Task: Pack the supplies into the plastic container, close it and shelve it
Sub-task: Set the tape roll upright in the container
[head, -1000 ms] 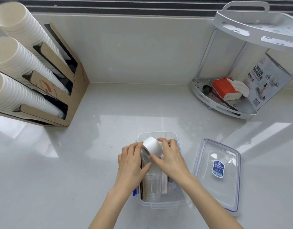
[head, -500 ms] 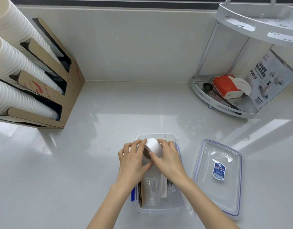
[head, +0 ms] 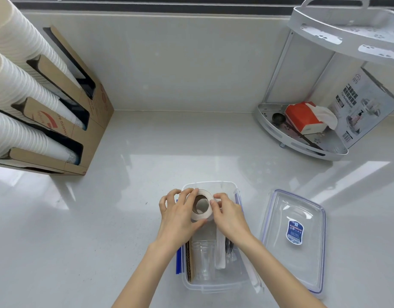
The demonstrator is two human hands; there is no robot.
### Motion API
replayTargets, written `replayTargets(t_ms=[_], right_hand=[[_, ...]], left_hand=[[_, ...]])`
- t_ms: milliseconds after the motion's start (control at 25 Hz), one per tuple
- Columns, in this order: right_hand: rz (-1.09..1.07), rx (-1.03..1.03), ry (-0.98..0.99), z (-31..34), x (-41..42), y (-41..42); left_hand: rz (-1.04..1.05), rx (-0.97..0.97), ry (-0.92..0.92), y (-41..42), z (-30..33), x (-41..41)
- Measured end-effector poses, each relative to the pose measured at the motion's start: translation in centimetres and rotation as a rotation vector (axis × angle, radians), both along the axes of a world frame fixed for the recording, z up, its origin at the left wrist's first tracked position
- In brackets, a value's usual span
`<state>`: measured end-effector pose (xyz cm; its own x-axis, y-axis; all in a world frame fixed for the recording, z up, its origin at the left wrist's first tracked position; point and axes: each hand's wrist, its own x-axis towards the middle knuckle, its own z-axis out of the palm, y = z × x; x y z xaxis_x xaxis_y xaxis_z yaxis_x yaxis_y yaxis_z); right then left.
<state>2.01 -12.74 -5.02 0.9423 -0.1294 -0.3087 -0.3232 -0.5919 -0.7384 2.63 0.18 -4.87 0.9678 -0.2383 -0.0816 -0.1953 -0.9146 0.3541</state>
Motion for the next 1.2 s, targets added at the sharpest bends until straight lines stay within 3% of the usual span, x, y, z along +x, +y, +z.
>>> replayTargets(t_ms=[320, 480, 840, 1040, 1200], right_hand=[[0.116, -0.218, 0.006, -0.7, 0.2, 0.3], [0.131, -0.227, -0.023, -0.5, 0.4, 0.2], [0.054, -0.058, -0.161, 1.9, -0.3, -2.1], [-0.036, -0.002, -0.222, 2.9, -1.3, -3.9], [-0.100, 0.003, -0.173, 2.3, -2.3, -4.5]], left_hand=[[-0.024, 0.076, 0.018, -0.6, -0.1, 0.2], [-0.002, 0.073, 0.060, -0.9, 0.0, 0.1], [0.018, 0.079, 0.097, -0.9, 0.8, -0.5], [0.059, -0.117, -0.056, -1.7, 2.5, -1.3], [-0.015, -0.142, 0.100, -3.4, 2.7, -2.4]])
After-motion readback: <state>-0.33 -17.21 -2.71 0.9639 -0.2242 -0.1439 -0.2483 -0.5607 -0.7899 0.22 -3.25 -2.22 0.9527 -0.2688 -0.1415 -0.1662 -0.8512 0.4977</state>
